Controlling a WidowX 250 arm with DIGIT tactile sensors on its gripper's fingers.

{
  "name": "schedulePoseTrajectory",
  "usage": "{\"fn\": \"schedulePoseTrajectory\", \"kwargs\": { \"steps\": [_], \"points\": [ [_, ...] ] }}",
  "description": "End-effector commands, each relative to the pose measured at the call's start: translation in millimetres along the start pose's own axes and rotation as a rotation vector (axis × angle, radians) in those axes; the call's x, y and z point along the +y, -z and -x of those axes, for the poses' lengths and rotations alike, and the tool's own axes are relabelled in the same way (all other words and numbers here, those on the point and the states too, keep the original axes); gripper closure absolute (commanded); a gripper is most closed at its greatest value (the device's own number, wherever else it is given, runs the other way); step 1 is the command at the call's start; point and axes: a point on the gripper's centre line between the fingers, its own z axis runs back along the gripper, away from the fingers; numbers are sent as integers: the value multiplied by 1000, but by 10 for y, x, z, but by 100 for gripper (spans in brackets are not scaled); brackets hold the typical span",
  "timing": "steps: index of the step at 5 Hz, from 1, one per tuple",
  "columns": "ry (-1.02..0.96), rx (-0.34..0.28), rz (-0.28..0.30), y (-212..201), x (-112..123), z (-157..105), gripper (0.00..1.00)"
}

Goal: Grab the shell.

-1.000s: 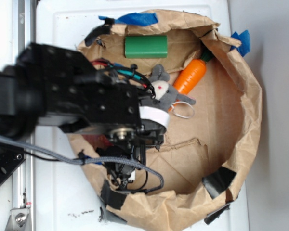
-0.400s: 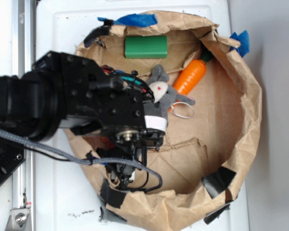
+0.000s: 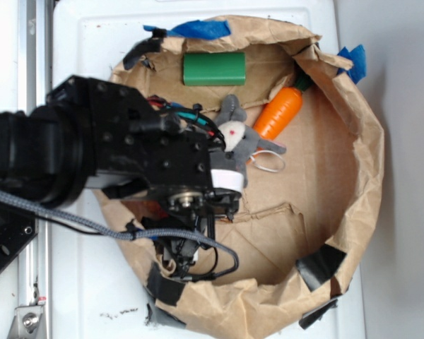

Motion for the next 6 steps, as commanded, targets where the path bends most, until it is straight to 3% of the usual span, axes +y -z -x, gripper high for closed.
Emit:
{"fn": "schedulePoseTrajectory", "kwargs": {
  "steps": [1, 3, 5, 6],
  "points": [
    [6, -14, -14, -27, -22, 21, 100],
    [-5, -32, -42, -67, 23, 3, 100],
    [-86, -153, -13, -501, 249, -194, 100],
    [-119, -167, -13, -532, 304, -265, 100]
  ]
}}
